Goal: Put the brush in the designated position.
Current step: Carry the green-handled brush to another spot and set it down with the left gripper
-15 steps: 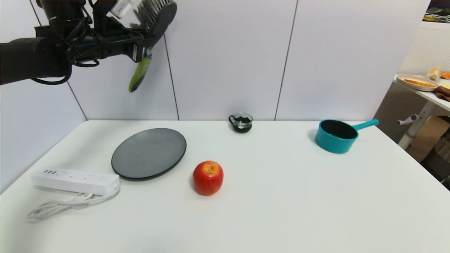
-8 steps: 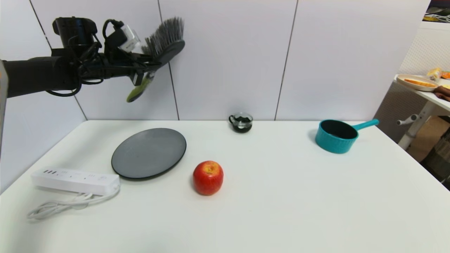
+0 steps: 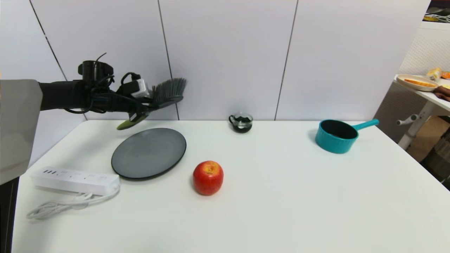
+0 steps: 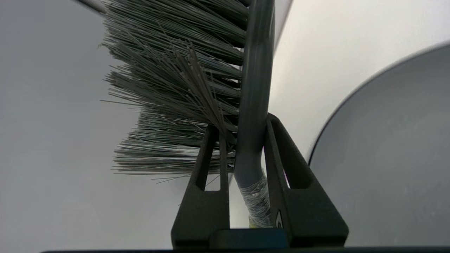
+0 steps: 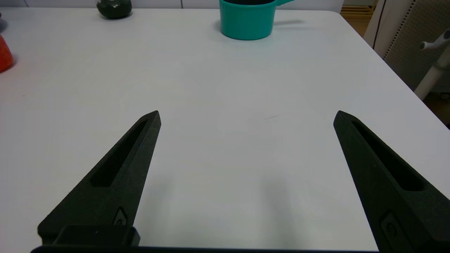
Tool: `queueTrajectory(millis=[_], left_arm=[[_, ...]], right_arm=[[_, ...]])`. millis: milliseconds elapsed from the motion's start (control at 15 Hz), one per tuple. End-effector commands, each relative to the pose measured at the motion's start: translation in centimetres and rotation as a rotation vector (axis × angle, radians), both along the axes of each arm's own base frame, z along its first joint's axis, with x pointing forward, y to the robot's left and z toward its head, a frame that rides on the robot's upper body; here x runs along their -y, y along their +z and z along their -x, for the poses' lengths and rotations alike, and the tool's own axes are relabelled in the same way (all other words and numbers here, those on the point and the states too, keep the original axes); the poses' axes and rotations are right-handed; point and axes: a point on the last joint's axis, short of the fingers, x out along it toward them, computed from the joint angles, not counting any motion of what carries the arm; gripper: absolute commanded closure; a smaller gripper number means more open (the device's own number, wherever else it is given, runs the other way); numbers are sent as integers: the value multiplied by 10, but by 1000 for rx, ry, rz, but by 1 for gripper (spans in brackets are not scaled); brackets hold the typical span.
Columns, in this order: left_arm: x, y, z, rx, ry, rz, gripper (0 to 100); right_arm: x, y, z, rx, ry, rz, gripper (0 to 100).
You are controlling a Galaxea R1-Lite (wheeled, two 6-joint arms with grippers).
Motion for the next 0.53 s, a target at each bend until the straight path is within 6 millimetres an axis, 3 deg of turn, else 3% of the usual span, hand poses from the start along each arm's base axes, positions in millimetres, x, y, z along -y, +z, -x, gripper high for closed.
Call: queueTrajectory(millis=[67, 467, 533], left_arm=[[-26, -53, -18, -63, 74, -92, 100], [-20, -72, -24, -113, 101, -102, 100], [-20, -71, -24, -117, 104, -98, 0]], right_arm=[[0, 0, 0, -3, 0, 0, 0], [0, 0, 0, -3, 0, 0, 0], [0, 0, 0, -3, 0, 0, 0]])
